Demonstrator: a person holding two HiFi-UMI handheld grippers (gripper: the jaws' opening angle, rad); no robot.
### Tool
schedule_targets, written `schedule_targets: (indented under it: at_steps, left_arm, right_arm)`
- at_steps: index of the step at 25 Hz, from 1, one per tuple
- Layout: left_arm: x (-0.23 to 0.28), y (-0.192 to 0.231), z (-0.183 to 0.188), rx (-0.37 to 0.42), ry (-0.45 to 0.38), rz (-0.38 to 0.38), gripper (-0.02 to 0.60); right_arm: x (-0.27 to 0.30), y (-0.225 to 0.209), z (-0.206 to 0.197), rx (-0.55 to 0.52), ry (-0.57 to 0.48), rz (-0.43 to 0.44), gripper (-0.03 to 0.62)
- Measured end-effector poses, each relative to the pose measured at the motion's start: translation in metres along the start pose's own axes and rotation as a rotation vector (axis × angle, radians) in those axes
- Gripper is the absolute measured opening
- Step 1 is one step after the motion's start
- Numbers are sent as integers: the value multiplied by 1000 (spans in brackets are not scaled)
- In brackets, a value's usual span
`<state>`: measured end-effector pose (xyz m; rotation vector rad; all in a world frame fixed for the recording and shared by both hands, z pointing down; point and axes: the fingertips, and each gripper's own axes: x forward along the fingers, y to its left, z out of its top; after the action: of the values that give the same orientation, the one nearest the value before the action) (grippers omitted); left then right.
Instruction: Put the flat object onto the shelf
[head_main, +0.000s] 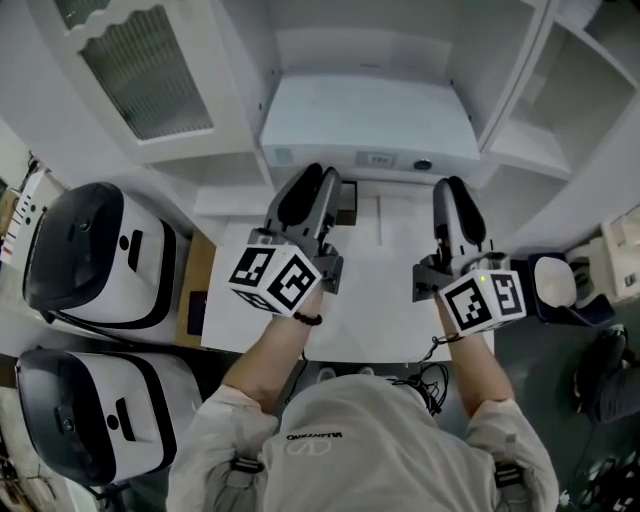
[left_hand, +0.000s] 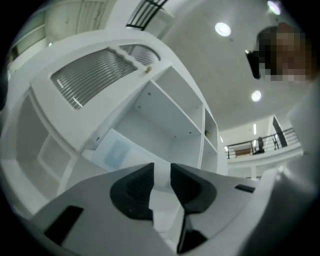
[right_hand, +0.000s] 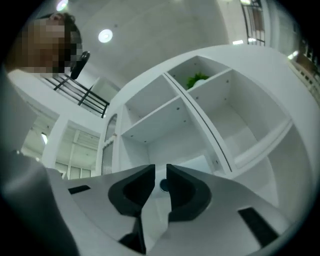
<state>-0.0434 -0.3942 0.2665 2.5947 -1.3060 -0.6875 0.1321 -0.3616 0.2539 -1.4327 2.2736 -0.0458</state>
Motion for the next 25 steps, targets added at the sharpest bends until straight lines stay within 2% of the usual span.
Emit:
schedule_targets:
  at_steps: [2,4,7,10,25]
  left_arm:
    - [7,-1,-2,80,25,10,79]
    - [16,1,-7,105,50,20,71]
    - [24,7,-10,104,49,48,46]
    - [32,11,-11,86,47,58,41]
    - [70,33,-15,97,46,86,41]
  right_arm:
    - [7,2,-2,-22,23,0,70]
    - [18,-4,-10,5,64,-15,63]
    - [33,-21,-21,19,111,-59,61]
    - [43,-33,-23,21,115,-83,46]
    - [80,-58,-29,74,115,-110,32]
